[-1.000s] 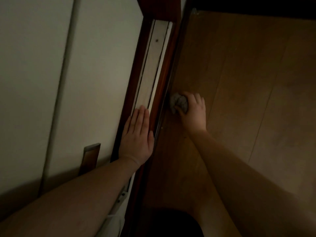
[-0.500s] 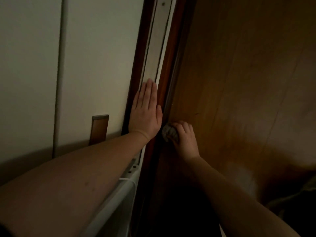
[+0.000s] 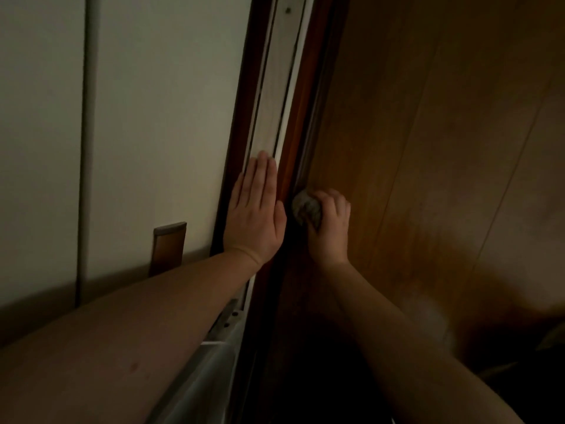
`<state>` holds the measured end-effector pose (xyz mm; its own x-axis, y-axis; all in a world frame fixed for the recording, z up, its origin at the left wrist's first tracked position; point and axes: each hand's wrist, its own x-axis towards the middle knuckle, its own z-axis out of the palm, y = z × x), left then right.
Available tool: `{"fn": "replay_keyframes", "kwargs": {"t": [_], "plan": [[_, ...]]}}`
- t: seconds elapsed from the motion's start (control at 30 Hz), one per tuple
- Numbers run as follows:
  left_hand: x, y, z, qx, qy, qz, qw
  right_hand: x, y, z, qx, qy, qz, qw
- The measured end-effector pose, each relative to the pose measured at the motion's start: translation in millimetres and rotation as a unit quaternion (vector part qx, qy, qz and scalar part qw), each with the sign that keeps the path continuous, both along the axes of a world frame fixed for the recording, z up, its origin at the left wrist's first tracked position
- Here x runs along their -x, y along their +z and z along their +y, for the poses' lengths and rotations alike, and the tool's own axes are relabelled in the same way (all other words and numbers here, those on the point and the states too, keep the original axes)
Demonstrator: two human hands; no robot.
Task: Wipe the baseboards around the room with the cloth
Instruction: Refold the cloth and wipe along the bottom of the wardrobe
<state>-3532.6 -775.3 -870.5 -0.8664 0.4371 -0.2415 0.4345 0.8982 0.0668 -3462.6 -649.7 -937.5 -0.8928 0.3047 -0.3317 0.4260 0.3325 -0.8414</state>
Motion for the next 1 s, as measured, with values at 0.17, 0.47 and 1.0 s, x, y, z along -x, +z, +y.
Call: {"fn": "replay_keyframes", "kwargs": {"t": [0.17, 0.47, 1.0], "plan": [[-1, 3, 1, 0.005, 0.009, -0.002, 1.000, 80, 1, 38, -0.019, -0.040, 0.006, 0.999], [0, 2, 1, -0.008, 0.012, -0.002, 1.000, 203, 5, 111, -0.108, -0.022, 0.022, 0.994], [1, -2, -1, 0.012, 0.005, -0.010, 1.000, -17, 20, 14, 0.042, -0.009, -0.051, 0.998]]}}
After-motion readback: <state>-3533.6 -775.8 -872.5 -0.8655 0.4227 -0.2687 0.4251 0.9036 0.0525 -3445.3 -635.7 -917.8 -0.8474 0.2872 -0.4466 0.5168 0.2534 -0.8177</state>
